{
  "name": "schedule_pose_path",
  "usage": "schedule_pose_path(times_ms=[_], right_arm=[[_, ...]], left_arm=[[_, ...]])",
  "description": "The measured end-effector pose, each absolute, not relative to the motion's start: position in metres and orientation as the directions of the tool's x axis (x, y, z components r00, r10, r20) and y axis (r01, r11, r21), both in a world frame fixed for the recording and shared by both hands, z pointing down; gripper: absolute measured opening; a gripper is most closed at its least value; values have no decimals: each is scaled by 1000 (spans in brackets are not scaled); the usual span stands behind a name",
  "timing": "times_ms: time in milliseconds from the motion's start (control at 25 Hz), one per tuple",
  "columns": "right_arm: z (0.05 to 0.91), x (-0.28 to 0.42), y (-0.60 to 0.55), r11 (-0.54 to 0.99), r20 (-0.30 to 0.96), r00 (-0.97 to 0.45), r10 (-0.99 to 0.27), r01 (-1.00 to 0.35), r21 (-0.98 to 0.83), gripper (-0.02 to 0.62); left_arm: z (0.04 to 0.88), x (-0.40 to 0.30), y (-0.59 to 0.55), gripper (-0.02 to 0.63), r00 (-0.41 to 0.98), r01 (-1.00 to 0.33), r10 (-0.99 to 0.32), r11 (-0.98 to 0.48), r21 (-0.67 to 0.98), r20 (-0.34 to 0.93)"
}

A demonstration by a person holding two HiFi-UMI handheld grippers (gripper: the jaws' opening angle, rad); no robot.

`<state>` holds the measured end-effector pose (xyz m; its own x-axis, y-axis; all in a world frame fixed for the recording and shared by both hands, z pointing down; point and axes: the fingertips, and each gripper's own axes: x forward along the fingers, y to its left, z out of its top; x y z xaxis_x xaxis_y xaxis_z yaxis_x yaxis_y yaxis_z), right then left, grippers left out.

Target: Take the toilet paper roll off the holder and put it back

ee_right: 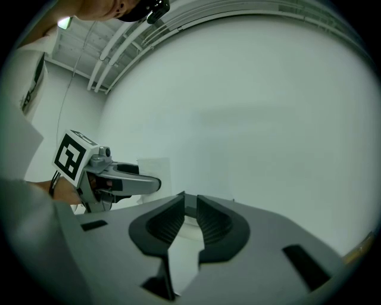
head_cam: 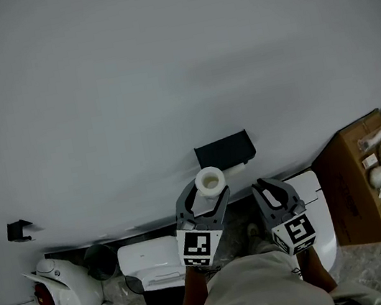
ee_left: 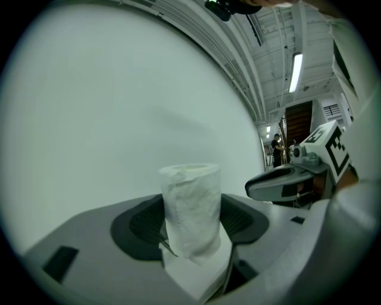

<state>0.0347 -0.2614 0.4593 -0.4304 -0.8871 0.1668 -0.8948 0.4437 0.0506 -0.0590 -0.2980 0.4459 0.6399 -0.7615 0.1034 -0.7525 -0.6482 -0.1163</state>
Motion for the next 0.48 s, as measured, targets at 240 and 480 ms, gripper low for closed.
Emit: schedule_pose_path(times_ms=[240, 480], right_arm=[[460, 43, -281, 447, 167, -434, -885, -893, 46, 60], [462, 54, -295, 455, 182, -442, -878, -890, 32, 58]], left_arm=[[444, -49, -319, 293, 641, -751, -760, -649, -121, 106], [444, -35, -337, 293, 641, -749, -760, -650, -123, 112]])
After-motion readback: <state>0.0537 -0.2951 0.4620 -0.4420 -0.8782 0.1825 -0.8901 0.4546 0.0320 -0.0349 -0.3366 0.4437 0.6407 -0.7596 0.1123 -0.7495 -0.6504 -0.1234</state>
